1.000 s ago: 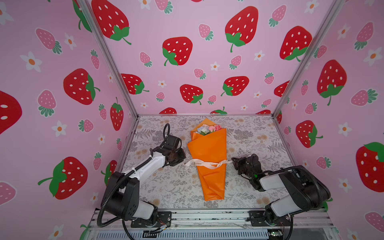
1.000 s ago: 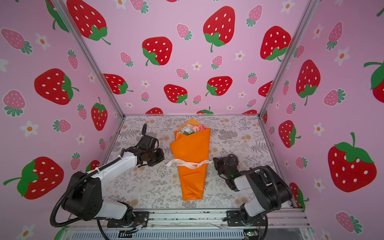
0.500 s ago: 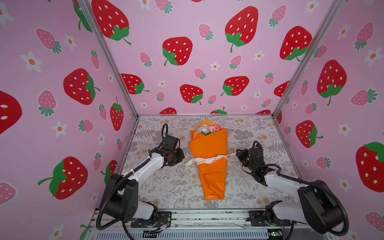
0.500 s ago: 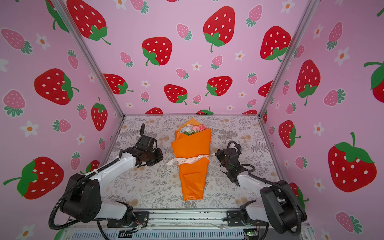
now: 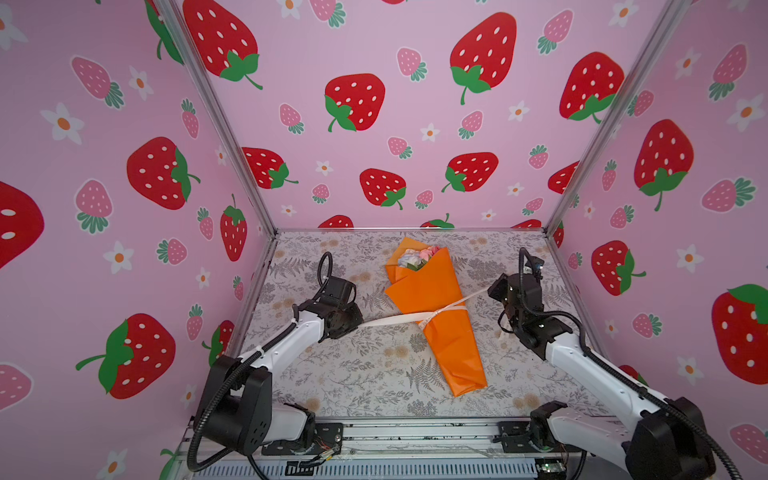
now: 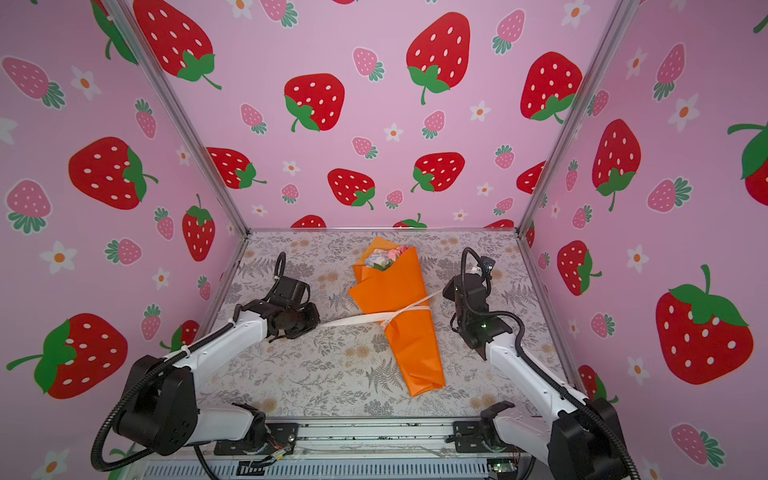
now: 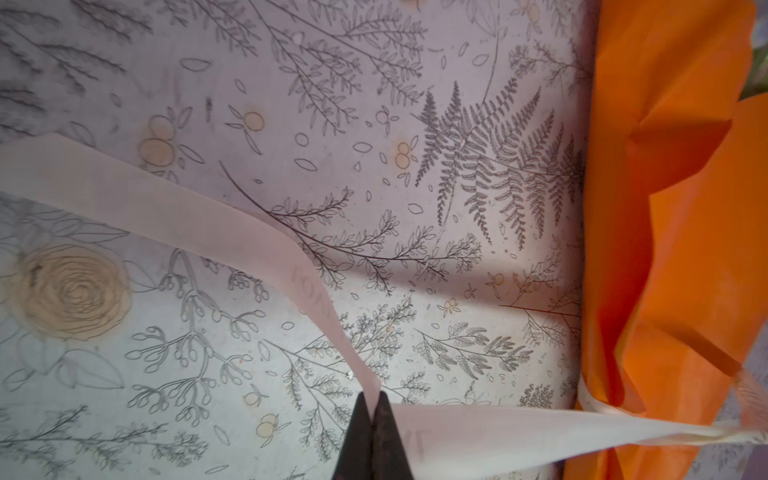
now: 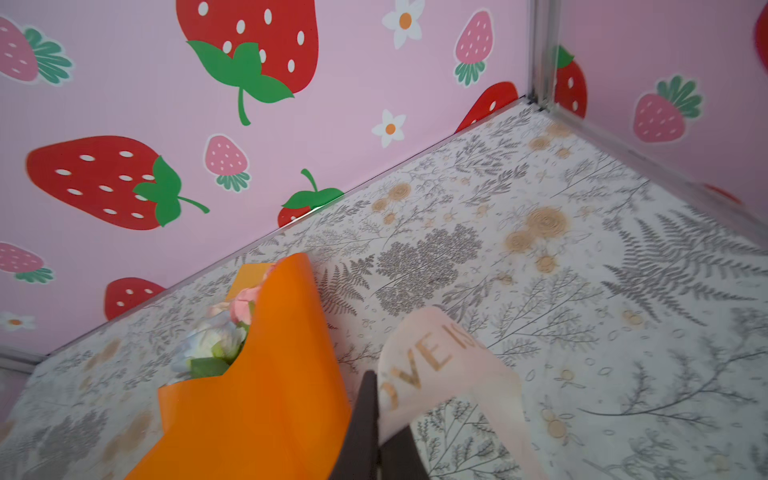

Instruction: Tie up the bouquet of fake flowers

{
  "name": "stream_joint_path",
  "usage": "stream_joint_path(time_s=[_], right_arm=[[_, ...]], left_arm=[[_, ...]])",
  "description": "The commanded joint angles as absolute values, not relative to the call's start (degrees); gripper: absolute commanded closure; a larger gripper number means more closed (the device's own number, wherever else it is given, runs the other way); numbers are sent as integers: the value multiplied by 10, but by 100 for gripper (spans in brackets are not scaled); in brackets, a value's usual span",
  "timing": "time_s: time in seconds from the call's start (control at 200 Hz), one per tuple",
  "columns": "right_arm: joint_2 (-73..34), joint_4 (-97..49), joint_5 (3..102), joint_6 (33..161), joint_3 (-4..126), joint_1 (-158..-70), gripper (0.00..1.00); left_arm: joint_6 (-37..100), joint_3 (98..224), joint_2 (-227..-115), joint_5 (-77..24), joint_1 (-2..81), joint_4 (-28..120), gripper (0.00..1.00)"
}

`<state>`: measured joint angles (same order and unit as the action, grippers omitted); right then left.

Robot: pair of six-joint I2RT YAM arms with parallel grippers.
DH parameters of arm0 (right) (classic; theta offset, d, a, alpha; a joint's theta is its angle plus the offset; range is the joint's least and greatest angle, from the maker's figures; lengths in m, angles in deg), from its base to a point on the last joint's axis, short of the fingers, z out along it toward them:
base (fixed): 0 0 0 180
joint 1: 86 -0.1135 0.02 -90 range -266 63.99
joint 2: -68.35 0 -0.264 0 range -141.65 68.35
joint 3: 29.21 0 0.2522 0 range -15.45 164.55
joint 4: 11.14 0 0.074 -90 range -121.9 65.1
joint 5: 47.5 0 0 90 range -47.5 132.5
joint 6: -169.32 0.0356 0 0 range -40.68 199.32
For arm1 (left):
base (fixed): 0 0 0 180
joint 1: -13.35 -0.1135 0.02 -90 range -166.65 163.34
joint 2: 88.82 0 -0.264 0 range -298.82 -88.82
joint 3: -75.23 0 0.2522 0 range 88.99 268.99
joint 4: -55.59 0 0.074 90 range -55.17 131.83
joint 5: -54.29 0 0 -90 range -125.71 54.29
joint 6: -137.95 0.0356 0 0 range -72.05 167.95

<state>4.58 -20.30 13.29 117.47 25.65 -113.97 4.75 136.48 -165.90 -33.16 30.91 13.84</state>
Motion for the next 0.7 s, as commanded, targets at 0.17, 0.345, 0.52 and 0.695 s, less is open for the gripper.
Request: stream_joint_path(time_s=[0.17,0.345,0.52,0.695], right_arm=[[24,-297,-38,1076,329,-1126,100],[13,-318,-28,1062,343,-1079,100],[-3,-331,7,1062,337,-1035,100],[-21,-332,21,1087,311,-1011,100]], left_arm=[[38,1349,-1634,-447,270,40,100],[29,1334,-1626,-438,197,19,100],[52,1327,-1622,-419,97,1,100],[83,1323,-1641,-405,8,-1,100]])
